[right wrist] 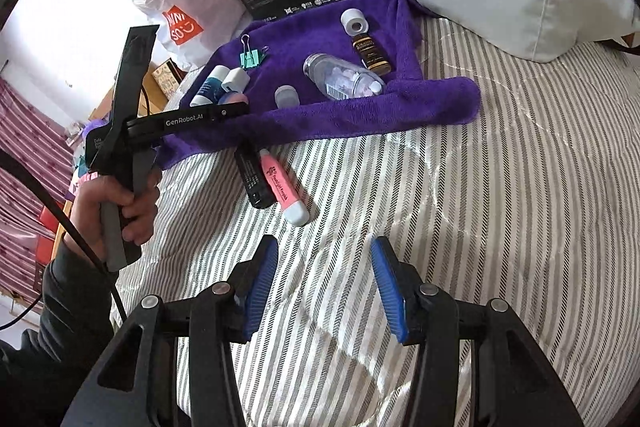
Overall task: Organize rigid objects
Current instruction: 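Lower the case and white plug onto the towel and open both tools, then grasp the black stick with the left tool while the right grasps the pink highlighter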
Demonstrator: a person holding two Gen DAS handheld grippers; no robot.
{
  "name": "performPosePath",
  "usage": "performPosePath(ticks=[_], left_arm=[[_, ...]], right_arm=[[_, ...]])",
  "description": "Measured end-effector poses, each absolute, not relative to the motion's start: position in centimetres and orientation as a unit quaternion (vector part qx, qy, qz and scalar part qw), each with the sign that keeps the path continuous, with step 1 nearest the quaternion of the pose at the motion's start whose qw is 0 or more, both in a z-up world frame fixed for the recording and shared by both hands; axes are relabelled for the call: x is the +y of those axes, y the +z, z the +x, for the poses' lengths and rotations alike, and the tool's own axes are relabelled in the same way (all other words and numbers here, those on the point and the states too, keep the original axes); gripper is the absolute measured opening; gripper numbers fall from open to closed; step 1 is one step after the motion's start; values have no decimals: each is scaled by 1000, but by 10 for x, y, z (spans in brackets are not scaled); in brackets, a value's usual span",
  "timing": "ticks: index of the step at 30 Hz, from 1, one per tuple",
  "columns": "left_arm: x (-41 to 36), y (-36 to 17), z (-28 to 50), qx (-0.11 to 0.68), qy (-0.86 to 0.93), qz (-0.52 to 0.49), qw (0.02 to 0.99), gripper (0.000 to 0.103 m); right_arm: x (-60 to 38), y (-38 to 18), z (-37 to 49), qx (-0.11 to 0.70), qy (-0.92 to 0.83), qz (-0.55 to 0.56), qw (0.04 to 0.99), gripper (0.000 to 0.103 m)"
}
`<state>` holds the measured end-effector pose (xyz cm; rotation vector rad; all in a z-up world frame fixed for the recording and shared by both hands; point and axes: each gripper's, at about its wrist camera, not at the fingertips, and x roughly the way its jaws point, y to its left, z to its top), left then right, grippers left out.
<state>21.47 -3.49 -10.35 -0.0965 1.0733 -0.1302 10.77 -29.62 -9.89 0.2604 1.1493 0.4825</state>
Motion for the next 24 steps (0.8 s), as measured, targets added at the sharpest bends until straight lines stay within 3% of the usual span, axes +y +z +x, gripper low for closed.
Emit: performPosePath(ticks=[10,24], left_arm=[[-54,-75,155,489,-80,-48,867,59],[-79,-121,161,525,-4,-73,848,60]], right_arm=[[-302,-85,93,519,219,113,819,48],[-318,-87,73,518,223,107,819,48]])
